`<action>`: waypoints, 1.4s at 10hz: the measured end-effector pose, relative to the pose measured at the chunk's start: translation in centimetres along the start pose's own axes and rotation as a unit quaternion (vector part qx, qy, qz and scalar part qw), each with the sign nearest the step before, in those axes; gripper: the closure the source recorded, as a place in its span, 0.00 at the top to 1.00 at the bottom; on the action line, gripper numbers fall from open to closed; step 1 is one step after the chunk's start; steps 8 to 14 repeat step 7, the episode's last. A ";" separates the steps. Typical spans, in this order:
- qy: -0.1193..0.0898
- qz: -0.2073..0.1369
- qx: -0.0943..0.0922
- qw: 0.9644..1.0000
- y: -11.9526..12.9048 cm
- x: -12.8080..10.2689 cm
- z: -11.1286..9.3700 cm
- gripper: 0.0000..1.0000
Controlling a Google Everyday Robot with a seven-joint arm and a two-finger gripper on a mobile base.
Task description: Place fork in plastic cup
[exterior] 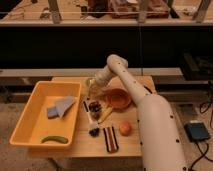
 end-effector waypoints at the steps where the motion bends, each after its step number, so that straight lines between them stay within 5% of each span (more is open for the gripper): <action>1: 0.000 0.001 0.000 1.000 0.0 0.0 0.0 0.80; 7: -0.009 0.010 0.021 1.000 0.3 -0.1 -0.4 0.80; 14: -0.009 0.010 0.021 1.000 0.3 -0.1 -0.4 0.80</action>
